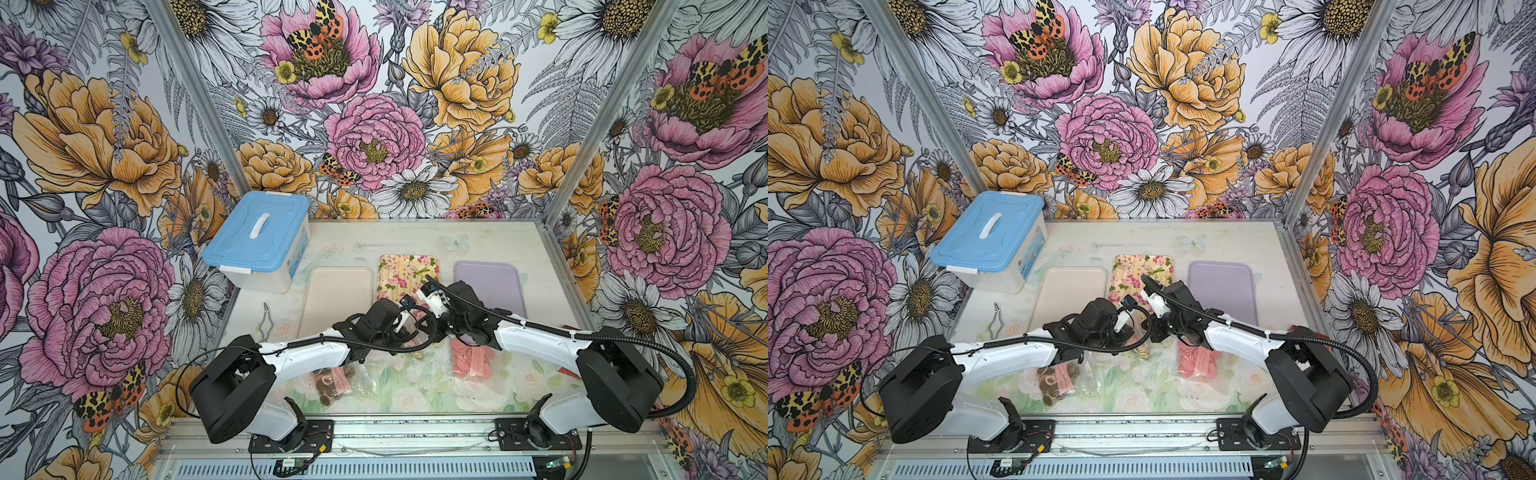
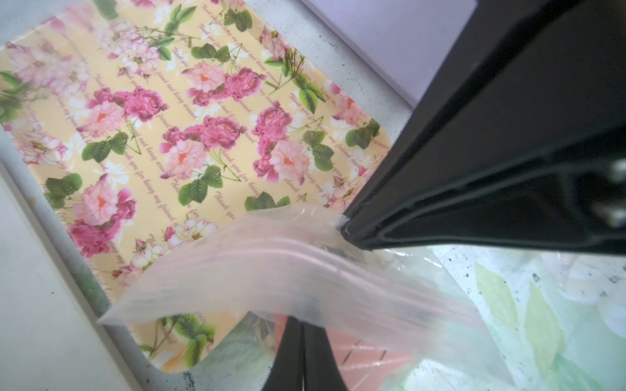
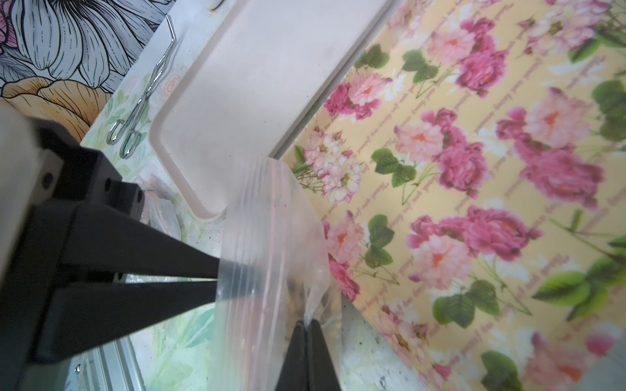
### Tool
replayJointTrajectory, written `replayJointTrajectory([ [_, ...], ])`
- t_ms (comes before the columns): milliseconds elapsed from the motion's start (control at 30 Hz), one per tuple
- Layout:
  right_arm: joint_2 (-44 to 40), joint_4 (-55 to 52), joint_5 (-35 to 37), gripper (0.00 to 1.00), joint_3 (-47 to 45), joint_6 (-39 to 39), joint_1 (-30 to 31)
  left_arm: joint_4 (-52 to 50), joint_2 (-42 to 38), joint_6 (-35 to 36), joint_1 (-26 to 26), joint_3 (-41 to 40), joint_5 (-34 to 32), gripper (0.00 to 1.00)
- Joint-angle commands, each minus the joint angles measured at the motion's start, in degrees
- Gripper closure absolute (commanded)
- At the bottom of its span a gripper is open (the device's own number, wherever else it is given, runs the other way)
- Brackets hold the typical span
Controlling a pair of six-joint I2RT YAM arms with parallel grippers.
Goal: Pour cookies out of the ziploc bag
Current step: Open the ziploc bag at the center of the board.
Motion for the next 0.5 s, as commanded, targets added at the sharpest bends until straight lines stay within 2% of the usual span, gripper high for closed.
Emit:
replayJointTrajectory([
  [0, -1.5, 1.0, 1.1, 1.0, 0.6, 0.5, 0.0, 0.6, -1.6, 0.3, 0.4, 0.6, 1.2, 0.88],
  [33, -1.4, 1.1, 1.0, 1.0, 0.6, 0.5, 0.0, 1.1, -2.2, 0.4, 0.3, 0.2, 1.4, 0.8],
  [167, -1.2, 1.6, -0.1, 1.0, 0.5, 0.7, 0.0, 4.8, -4.2, 0.5, 0.2, -2.3, 3.4, 0.59],
  [233, -1.2, 2.1, -0.6, 1.0, 0.3, 0.8, 0.0, 7.4, -4.5, 0.2, 0.2, -3.6, 4.6, 0.54],
  [467, -1.7, 2.9, -1.6, 1.0, -0.1, 0.9, 0.0, 10.0, -2.8, 0.0, 0.2, -4.1, 5.3, 0.49],
])
